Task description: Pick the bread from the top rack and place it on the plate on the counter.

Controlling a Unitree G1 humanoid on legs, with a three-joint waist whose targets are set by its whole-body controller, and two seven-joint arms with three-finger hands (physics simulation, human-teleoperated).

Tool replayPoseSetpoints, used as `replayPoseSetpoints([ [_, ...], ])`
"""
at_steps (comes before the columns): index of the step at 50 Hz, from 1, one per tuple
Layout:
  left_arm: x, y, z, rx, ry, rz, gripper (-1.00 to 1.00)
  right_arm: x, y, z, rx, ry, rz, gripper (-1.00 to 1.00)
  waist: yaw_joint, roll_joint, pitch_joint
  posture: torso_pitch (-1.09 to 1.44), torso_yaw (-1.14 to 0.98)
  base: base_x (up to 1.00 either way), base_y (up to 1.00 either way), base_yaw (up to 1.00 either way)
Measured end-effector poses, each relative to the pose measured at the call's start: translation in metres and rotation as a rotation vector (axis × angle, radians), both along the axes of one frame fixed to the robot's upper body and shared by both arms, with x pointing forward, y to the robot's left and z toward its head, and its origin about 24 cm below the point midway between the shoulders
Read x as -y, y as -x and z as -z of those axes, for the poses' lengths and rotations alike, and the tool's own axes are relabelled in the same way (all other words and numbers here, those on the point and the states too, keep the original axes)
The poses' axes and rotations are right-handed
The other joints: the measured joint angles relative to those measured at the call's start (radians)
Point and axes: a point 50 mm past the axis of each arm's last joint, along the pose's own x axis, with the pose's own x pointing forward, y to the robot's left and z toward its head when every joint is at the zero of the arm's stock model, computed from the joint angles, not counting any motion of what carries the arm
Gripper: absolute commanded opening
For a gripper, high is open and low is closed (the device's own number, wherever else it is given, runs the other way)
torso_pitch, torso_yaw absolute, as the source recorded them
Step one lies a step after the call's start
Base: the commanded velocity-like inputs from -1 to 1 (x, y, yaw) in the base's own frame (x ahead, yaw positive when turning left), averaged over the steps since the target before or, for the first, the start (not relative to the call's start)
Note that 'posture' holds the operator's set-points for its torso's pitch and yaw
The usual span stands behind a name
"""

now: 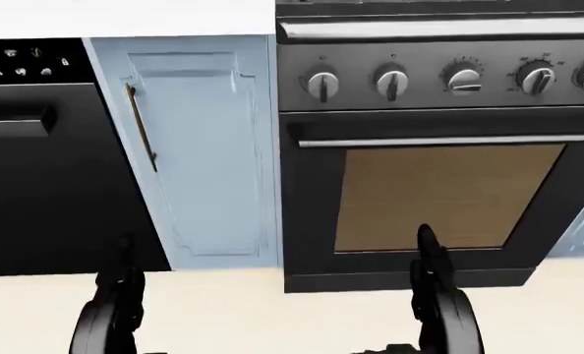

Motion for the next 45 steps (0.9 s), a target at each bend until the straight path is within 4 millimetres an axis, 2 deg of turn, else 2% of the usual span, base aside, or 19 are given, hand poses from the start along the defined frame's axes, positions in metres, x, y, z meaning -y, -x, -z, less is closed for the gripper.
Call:
replayPoseSetpoints([
  [1, -0.001, 0.000, -0.008, 0.017, -0.007, -0.001, 1.00, 0.000, -0.002, -0.007, 0.018, 0.002, 0.000, 1.00, -0.002, -0.004, -0.006, 0.00, 0.00, 0.00, 0.00, 0.00],
  [3, -0.002, -0.007, -0.040, 0.116, -0.027, 0.001, 1.00, 0.004, -0.010, -0.037, 0.114, 0.018, 0.012, 1.00, 0.006, -0.003, -0.049, 0.00, 0.00, 0.00, 0.00, 0.00],
  [4, -0.002, -0.009, -0.052, 0.156, -0.035, 0.000, 1.00, 0.005, -0.013, -0.048, 0.152, 0.018, 0.020, 1.00, 0.007, -0.008, -0.037, 0.00, 0.00, 0.00, 0.00, 0.00],
  [5, -0.003, -0.009, -0.059, 0.174, -0.038, -0.002, 1.00, 0.005, -0.014, -0.054, 0.171, 0.020, 0.023, 1.00, 0.008, -0.011, -0.035, 0.00, 0.00, 0.00, 0.00, 0.00],
  [7, -0.003, -0.009, -0.069, 0.184, -0.043, -0.003, 1.00, 0.005, -0.015, -0.063, 0.189, 0.026, 0.023, 1.00, 0.008, -0.010, -0.056, 0.00, 0.00, 0.00, 0.00, 0.00],
  [10, -0.004, -0.012, -0.081, 0.190, -0.055, 0.001, 1.00, 0.003, -0.016, -0.072, 0.192, 0.034, 0.015, 1.00, 0.010, -0.006, -0.064, 0.00, 0.00, 0.00, 0.00, 0.00],
  [18, -0.002, -0.021, -0.110, 0.220, -0.083, 0.012, 1.00, -0.001, -0.021, -0.101, 0.214, 0.067, -0.020, 1.00, 0.009, -0.003, -0.069, 0.00, 0.00, 0.00, 0.00, 0.00],
  [25, -0.006, -0.027, -0.146, 0.289, -0.113, 0.001, 1.00, -0.002, -0.026, -0.129, 0.262, 0.097, -0.038, 1.00, 0.009, -0.003, -0.071, 0.00, 0.00, 0.00, 0.00, 0.00],
  [35, -0.009, -0.035, -0.189, 0.358, -0.153, 0.009, 1.00, 0.000, -0.036, -0.186, 0.364, 0.110, -0.036, 1.00, 0.009, -0.003, -0.060, 0.00, 0.00, 0.00, 0.01, 0.00],
  [42, -0.015, -0.032, -0.217, 0.423, -0.180, 0.006, 1.00, 0.008, -0.037, -0.214, 0.419, 0.126, -0.005, 1.00, -0.006, 0.036, -0.058, 0.00, 0.00, 0.00, 0.16, 0.00],
  [45, -0.023, -0.029, -0.225, 0.438, -0.188, -0.019, 1.00, 0.007, -0.035, -0.221, 0.438, 0.130, -0.018, 1.00, -0.001, 0.026, -0.053, 0.00, 0.00, 0.00, 0.17, 0.00],
])
